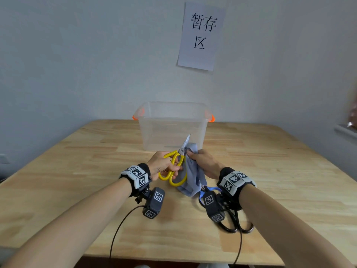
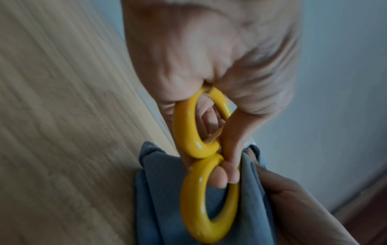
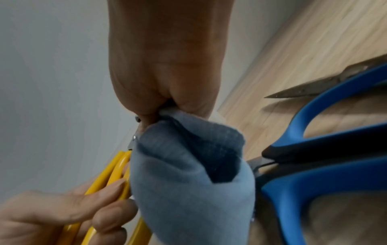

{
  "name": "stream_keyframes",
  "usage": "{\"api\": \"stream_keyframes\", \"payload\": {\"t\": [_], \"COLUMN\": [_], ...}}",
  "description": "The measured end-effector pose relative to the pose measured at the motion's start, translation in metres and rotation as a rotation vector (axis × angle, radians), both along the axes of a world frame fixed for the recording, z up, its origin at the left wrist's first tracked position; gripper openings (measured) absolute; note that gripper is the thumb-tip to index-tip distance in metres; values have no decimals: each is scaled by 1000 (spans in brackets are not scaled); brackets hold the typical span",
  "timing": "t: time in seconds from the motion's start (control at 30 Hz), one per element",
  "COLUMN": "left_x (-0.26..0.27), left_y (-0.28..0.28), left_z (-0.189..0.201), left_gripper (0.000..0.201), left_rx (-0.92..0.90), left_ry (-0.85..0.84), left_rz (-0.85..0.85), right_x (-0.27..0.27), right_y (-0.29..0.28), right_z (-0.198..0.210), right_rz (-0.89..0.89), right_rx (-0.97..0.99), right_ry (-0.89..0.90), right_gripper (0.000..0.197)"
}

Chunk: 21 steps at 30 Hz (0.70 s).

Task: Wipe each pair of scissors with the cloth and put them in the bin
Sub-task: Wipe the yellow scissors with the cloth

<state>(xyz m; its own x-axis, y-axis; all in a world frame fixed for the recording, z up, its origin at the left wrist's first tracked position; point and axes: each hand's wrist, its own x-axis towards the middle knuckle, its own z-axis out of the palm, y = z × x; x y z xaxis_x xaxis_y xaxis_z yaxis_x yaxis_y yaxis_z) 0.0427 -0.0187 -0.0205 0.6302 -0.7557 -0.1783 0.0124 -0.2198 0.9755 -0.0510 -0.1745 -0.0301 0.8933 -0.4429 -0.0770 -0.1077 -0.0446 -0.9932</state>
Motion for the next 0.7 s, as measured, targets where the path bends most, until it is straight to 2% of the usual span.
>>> {"api": "stream_keyframes", "payload": {"t": [0.13, 0.2, 0.27, 0.33, 0.37, 0.5, 0.57, 0.6, 0.63, 0.7], "left_x": [-1, -2, -3, -3, -3, -4, -4, -4, -4, -6], "left_y": [-2, -2, -1, -1, 0, 1, 1, 1, 1, 1], "left_z": [1, 3, 4, 5, 6, 8, 9, 10, 11, 12], "left_gripper": [23, 22, 23, 23, 23, 21, 21, 21, 21, 22], "left_rx": [-8, -19, -28, -34, -35, -45, -52, -56, -59, -59], "left_ry": [0, 1, -2, -11, -19, -40, -41, -44, -49, -59], "left_rz": [16, 23, 30, 39, 42, 62, 84, 90, 93, 96], "right_x": [-4, -6, -6, -6, -7, -6, -1, 1, 2, 2], "right_y": [5, 7, 8, 7, 8, 5, 1, 0, 0, 0], "right_z": [3, 5, 8, 8, 9, 6, 3, 3, 4, 5], "right_rz": [85, 59, 30, -33, -78, -169, -189, -198, -212, -191], "right_rx": [149, 193, 212, 164, 129, -208, -467, -554, -629, -673], "right_ry": [1, -13, -46, -71, -79, -79, 18, 75, 111, 160], "right_gripper": [44, 47, 39, 13, 6, 22, 26, 21, 18, 25]}}
